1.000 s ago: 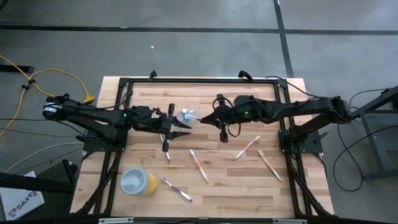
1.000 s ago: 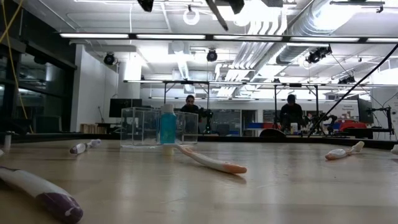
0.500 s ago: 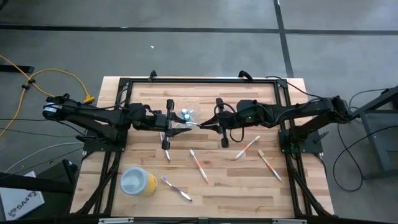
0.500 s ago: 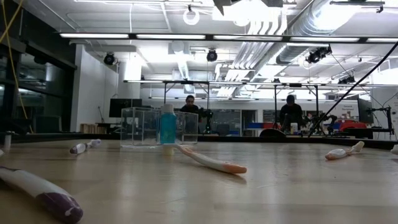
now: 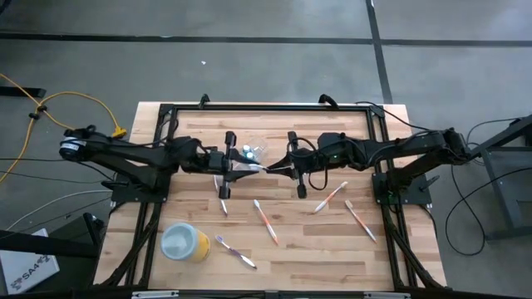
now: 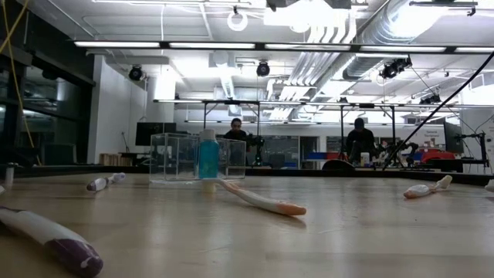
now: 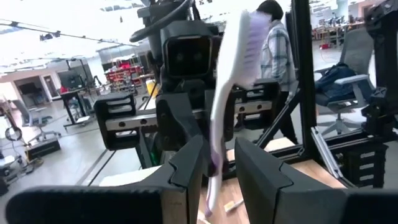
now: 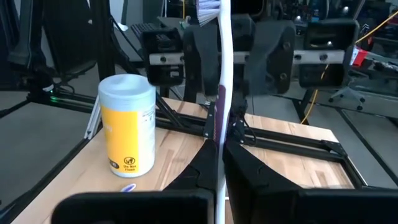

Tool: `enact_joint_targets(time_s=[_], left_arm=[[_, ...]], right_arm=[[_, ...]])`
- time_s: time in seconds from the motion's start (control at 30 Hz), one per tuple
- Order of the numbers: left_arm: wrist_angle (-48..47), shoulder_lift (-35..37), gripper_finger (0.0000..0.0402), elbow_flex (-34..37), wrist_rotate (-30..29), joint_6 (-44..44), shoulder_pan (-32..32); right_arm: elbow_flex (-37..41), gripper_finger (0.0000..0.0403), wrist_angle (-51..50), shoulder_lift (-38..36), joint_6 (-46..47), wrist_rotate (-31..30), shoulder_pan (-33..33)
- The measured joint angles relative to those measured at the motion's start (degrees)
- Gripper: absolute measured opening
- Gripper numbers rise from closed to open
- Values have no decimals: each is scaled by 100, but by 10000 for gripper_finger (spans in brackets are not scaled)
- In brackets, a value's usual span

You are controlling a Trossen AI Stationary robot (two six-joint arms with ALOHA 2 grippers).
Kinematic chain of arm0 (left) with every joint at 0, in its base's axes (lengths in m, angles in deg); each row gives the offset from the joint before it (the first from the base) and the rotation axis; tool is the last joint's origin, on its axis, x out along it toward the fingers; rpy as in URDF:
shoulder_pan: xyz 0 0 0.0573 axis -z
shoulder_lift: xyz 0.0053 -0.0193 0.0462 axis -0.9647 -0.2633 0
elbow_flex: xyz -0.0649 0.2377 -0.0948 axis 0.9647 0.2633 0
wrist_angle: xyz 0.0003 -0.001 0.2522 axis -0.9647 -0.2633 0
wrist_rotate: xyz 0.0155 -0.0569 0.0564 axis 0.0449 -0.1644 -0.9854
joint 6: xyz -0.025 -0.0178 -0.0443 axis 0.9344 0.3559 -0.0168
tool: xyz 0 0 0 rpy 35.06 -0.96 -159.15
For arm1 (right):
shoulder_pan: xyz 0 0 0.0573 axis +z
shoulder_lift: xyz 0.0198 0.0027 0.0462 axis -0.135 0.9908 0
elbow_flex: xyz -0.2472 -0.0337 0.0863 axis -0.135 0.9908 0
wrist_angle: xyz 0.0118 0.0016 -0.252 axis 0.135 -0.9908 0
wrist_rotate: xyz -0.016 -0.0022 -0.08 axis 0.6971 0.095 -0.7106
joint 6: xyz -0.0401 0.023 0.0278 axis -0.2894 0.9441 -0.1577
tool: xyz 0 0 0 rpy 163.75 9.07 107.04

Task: Pick & Place toothbrushing station
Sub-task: Put the top violet toothbrush into the transparent organizer

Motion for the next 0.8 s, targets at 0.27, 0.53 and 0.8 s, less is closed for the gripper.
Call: enact_joint_targets(time_s=[0.27,0.53,0.8], left_arm=[[588,-348,87,0,321,8,-121],[811,-334,87,0,380,22,-121],[809,-334,87,0,389,22,-121]], right_arm=[[0,4,-57,0,27,2,0],[0,4,-202,69,136,2,0],[0,4,-155,144,153,4,0]])
